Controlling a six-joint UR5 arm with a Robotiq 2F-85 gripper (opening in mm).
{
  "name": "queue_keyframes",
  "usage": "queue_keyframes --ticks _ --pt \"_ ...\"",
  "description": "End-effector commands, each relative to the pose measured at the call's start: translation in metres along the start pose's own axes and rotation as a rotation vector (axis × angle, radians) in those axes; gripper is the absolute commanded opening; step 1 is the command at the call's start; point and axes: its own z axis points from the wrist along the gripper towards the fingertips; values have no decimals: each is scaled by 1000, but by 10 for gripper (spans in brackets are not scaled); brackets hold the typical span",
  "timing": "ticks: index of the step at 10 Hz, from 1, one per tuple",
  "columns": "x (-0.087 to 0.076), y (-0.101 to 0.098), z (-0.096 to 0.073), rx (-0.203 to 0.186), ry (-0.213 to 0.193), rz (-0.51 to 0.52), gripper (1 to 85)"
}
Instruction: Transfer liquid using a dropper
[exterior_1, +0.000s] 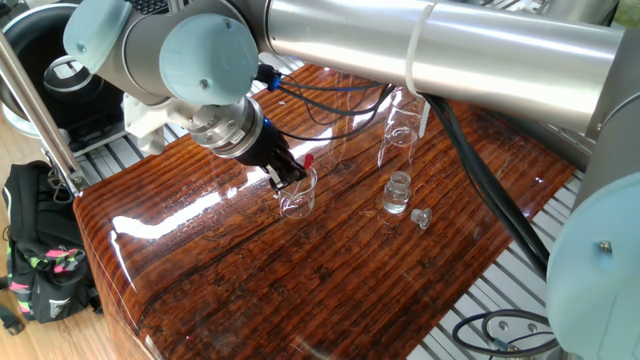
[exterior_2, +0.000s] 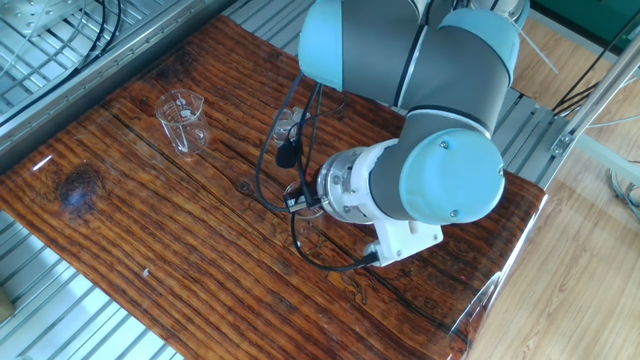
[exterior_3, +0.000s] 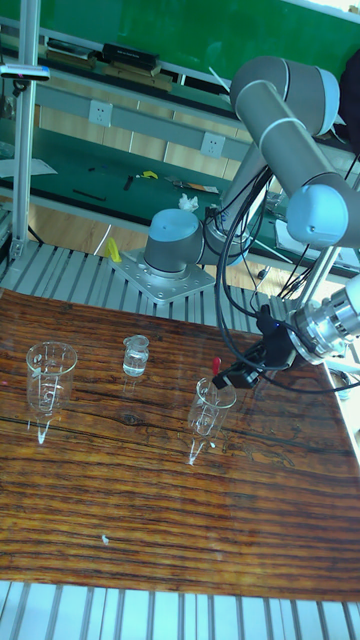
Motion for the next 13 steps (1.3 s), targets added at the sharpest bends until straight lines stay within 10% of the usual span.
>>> queue_keyframes --ticks 1,13 --pt "-4 1 0 -7 -18 -4 117" --pt "-6 -8 1 7 -28 -22 223"
